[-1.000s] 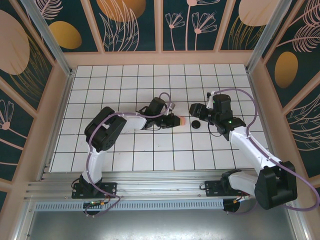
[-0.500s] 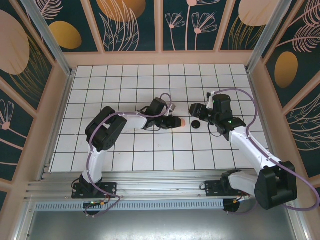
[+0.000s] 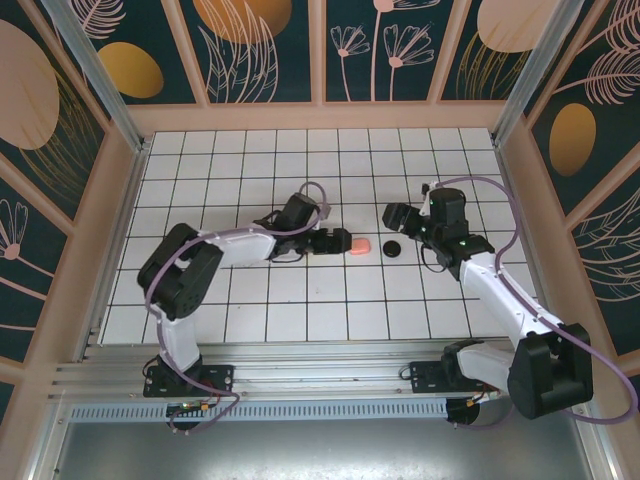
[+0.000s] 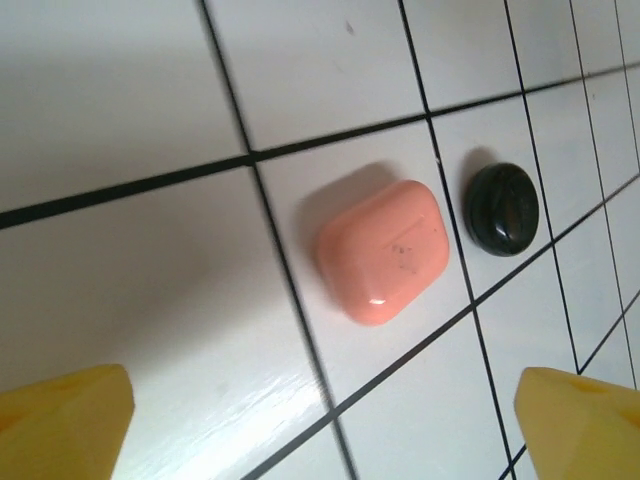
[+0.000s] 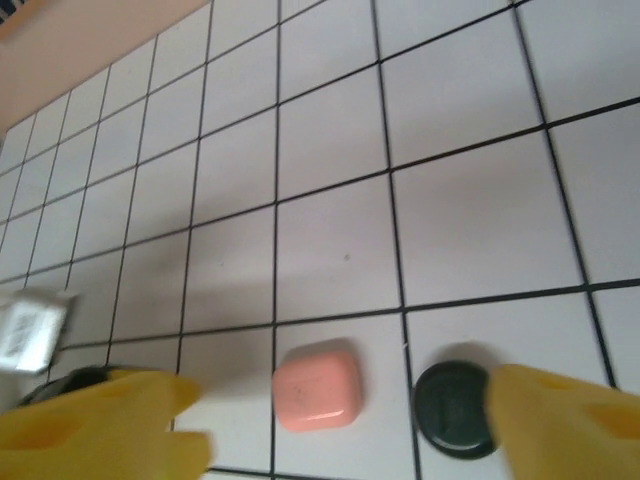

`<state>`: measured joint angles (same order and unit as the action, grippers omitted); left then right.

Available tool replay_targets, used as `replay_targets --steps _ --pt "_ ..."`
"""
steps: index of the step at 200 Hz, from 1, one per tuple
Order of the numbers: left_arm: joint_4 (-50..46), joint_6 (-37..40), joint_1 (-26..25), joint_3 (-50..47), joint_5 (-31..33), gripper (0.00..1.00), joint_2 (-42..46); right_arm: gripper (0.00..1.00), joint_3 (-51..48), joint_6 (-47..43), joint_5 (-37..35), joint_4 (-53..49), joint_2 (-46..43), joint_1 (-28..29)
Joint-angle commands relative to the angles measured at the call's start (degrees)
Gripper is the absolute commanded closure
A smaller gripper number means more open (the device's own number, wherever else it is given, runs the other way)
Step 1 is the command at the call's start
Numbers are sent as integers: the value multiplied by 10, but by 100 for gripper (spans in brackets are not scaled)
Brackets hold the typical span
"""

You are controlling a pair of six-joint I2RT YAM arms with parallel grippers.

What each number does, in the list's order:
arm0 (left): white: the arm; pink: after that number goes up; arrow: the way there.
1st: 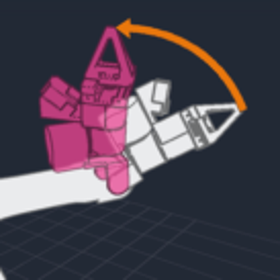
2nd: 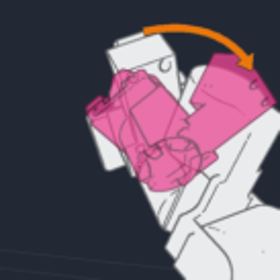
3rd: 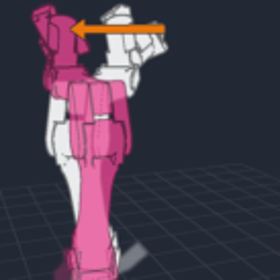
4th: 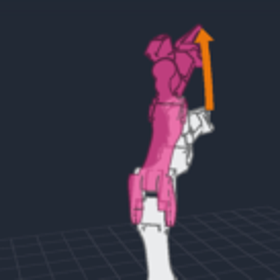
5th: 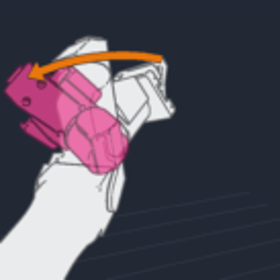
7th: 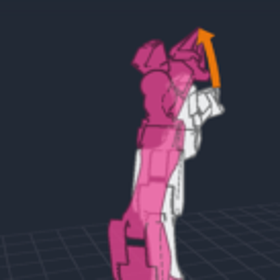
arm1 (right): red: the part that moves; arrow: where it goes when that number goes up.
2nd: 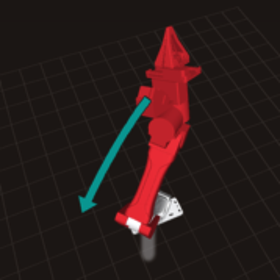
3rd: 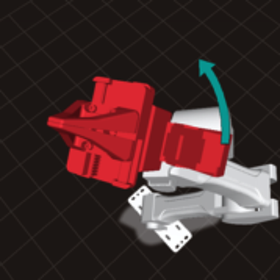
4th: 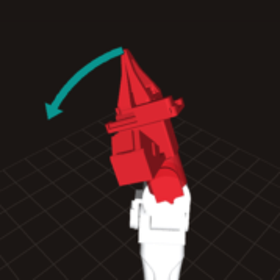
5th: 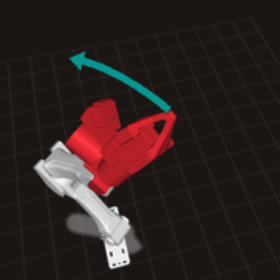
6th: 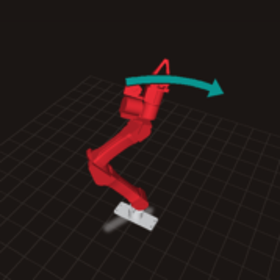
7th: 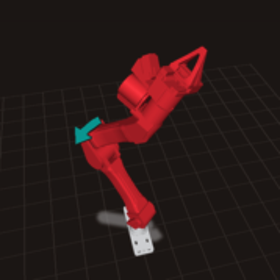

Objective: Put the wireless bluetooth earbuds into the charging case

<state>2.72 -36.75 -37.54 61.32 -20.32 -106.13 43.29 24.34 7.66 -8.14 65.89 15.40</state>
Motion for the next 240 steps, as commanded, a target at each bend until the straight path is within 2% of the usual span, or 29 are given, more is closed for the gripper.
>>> replay_targets --steps 1,25,46,61,72,110,138,154,174,192,240 --pt "-29 23 30 -35 58 1 75 1 -16 -18 -53 38 -3 -19" --pt "-48 41 73 -89 111 1 181 1 -47 -37 -98 78 -10 -42" --pt "-54 57 130 -142 174 1 279 1 -84 -62 -137 114 -28 -65" --pt "-43 72 176 -187 227 1 356 1 -108 -82 -160 136 -53 -79" --pt "-27 84 200 -222 292 1 409 1 -131 -94 -179 153 -74 -90" --pt "62 144 258 -338 451 1 543 1 -225 -130 -222 228 -153 -117" --pt "163 181 273 -427 519 1 579 1 -298 -163 -220 317 -180 -144" --pt "254 202 274 -484 554 1 581 1 -329 -169 -209 365 -179 -160" --pt "388 235 276 -556 578 1 563 1 -370 -154 -195 449 -168 -174" --pt "505 267 279 -602 570 1 532 1 -397 -151 -180 529 -134 -181" --pt "612 309 321 -610 498 1 474 1 -379 -174 -93 645 -21 -184"
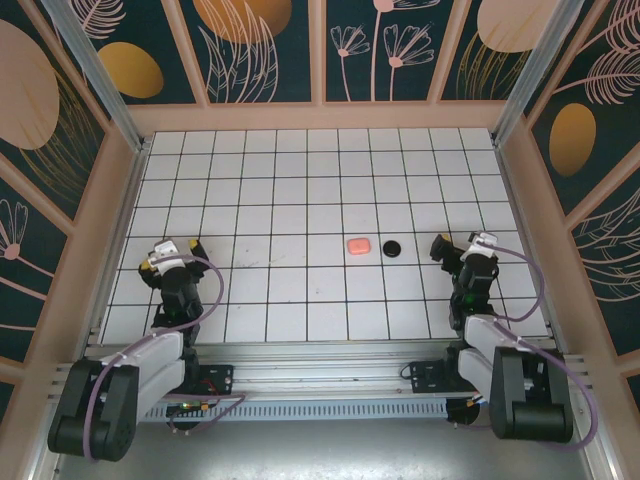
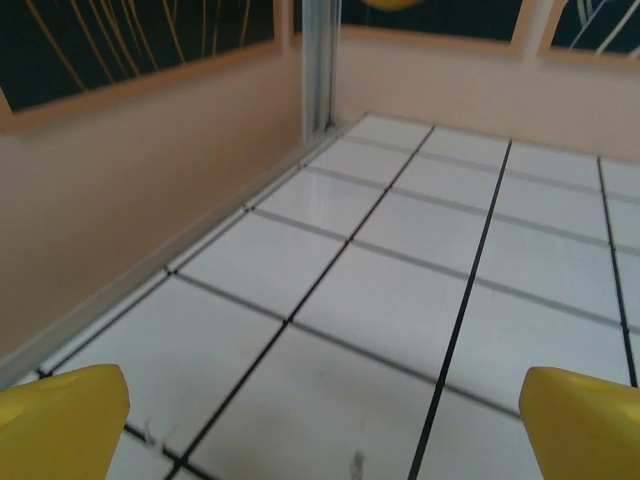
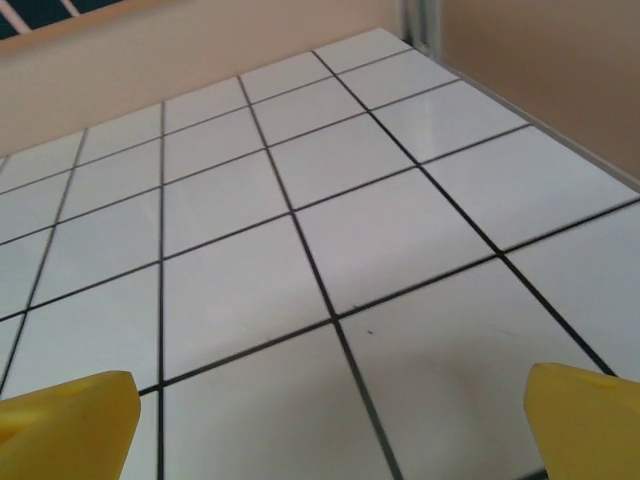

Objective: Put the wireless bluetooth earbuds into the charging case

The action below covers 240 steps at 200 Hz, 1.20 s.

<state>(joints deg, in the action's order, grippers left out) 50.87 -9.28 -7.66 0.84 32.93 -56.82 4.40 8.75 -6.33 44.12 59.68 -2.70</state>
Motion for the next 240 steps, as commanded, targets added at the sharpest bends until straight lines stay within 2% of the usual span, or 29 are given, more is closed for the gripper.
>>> replay_targets --steps 1,42,57,70,95,103,128,167,214,240 --pt "133 35 24 -6 -37 1 -20 1 11 -18 48 125 43 -4" --pt "251 48 59 16 -94 1 -132 1 45 -45 80 211 143 3" --pt "170 52 64 65 -105 1 -149 1 65 -74 79 211 169 9" --pt "191 76 68 63 -113 1 -161 1 69 -88 84 241 199 11" --pt "235 50 97 26 -140 1 -139 1 82 -90 96 307 293 9" --pt "234 44 104 22 -150 1 -133 1 90 -86 106 265 281 2" --pt "229 45 108 26 -164 1 -134 1 92 -82 110 269 285 -2" --pt "163 48 109 74 -173 1 -159 1 93 -81 111 266 286 -4" --pt "199 51 112 34 -189 1 -126 1 93 -81 111 266 285 -3" --pt "196 49 111 52 -184 1 -148 1 93 -81 111 266 285 -4"
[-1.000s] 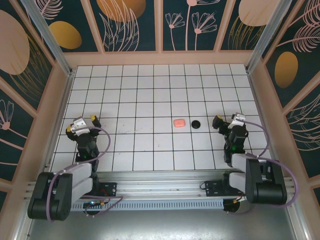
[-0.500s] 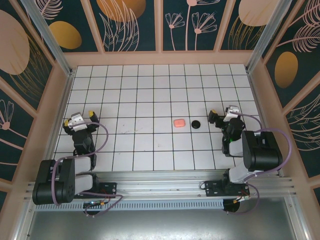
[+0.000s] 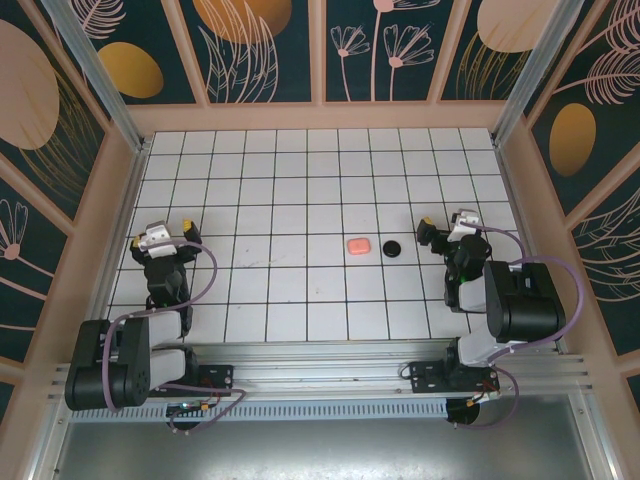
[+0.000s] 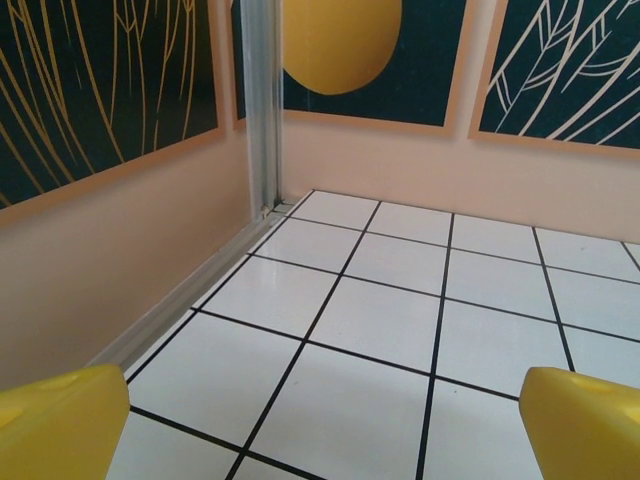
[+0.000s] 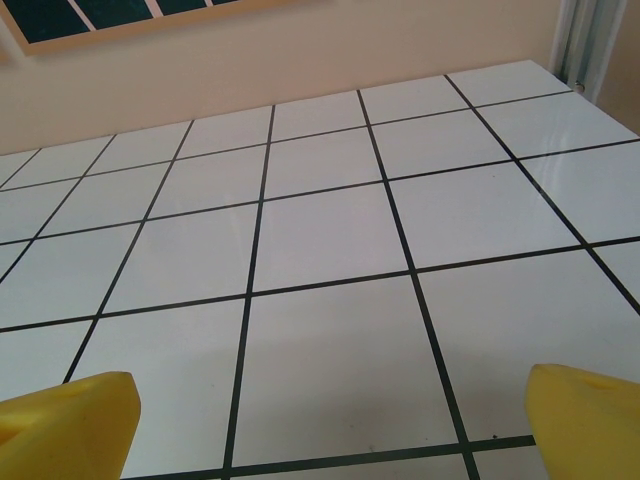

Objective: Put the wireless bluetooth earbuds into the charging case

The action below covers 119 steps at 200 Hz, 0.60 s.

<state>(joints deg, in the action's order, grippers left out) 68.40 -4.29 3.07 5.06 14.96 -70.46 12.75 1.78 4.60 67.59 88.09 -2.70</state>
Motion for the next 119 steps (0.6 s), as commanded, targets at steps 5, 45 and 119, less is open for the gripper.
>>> replay_targets --steps 5,45,119 --pt "10 -1 4 17 -3 1 -14 1 10 -10 1 32 1 -3" --pt "1 0 9 21 -22 1 -14 1 10 -11 2 32 1 -3" --pt "21 -45 10 25 -75 1 -35 1 10 -11 1 32 1 -4"
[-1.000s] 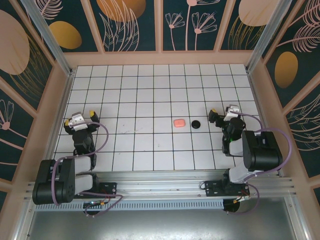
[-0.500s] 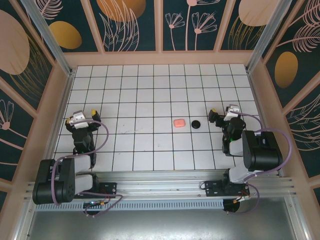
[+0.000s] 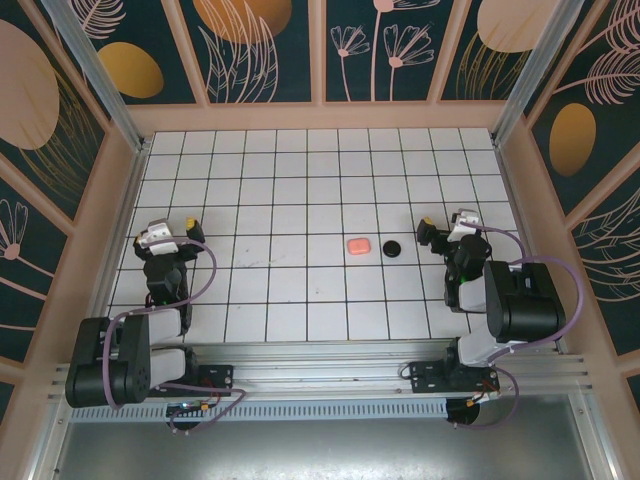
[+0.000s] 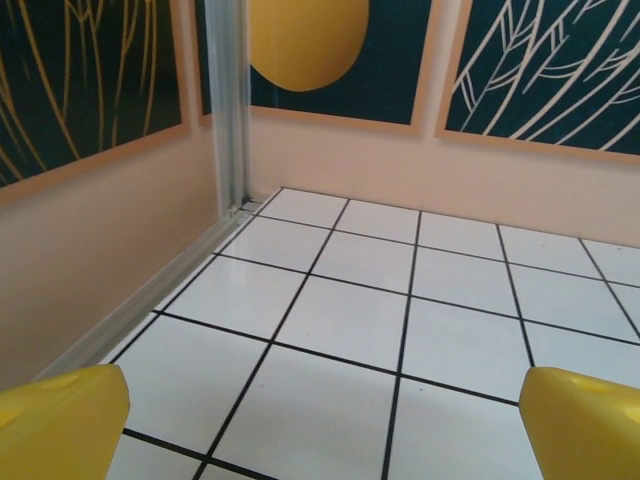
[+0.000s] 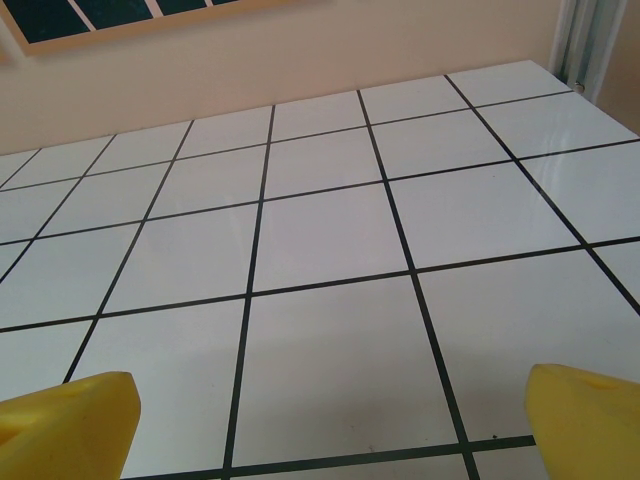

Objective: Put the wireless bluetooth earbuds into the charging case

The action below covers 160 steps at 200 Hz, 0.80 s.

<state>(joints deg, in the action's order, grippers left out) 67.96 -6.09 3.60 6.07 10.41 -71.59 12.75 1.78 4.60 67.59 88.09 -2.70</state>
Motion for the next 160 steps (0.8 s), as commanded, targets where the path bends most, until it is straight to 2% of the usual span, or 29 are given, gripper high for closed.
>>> replay_targets --steps 1,20,47,59,71,82,124,160 --pt "27 -28 4 16 -30 1 -25 1 10 -11 1 32 1 -4" --pt "74 -40 5 18 -32 1 -72 1 10 -11 2 32 0 -4" --pt "226 -39 4 -3 -45 1 -172 1 10 -11 2 32 1 -4" --pt "126 -32 4 18 -50 1 -139 1 9 -11 2 32 0 -4" --pt "117 -26 2 41 -64 1 -159 1 10 -11 2 32 1 -4" --pt "60 -15 -6 66 -58 1 -150 1 10 -11 2 31 1 -4" --pt "85 -12 -8 54 -68 1 -151 1 10 -11 2 32 1 -3" --pt "67 -2 -8 63 -87 1 -152 1 10 -11 2 31 1 -3"
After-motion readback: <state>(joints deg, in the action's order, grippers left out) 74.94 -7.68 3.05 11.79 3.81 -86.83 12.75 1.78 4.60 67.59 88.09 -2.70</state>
